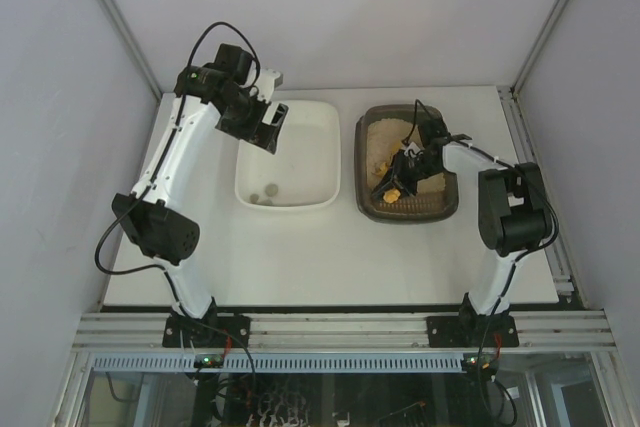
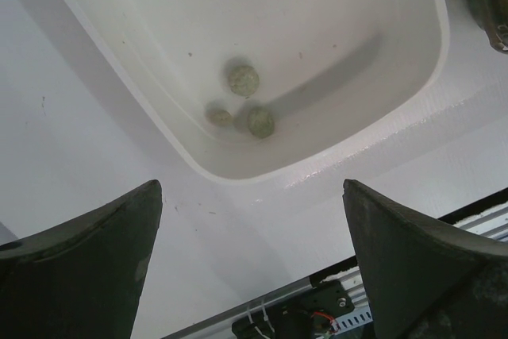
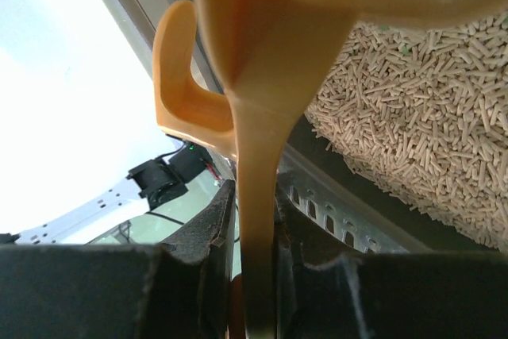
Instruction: Clean the litter box
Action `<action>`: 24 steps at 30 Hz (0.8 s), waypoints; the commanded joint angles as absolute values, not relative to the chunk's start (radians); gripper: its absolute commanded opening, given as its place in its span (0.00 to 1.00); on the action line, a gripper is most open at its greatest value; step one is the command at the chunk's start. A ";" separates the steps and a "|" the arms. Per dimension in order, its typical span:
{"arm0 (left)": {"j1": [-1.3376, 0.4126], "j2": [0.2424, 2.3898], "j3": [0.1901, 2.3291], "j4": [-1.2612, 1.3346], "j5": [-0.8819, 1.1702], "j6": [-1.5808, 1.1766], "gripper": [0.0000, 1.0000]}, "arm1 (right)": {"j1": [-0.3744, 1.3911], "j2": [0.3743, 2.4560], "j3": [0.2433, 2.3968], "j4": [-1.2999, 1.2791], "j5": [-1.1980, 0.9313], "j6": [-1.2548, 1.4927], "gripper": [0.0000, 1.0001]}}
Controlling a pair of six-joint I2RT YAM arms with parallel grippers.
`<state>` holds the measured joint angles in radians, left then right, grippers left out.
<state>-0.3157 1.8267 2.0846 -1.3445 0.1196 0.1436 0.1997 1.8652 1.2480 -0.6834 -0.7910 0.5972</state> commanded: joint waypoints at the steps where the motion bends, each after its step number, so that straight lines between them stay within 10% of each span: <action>1: -0.316 1.803 2.086 -1.328 0.057 0.162 1.00 | 0.195 1.851 1.199 -0.472 -0.881 0.617 0.00; 24: -0.316 1.811 2.078 -1.358 0.036 0.148 1.00 | 0.112 1.485 0.976 -0.531 -0.758 0.547 0.00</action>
<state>-0.3157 1.8275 2.0846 -1.3537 0.0532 0.1497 0.1242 1.5772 1.0107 -0.5724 -0.7937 0.5797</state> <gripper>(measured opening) 0.996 0.176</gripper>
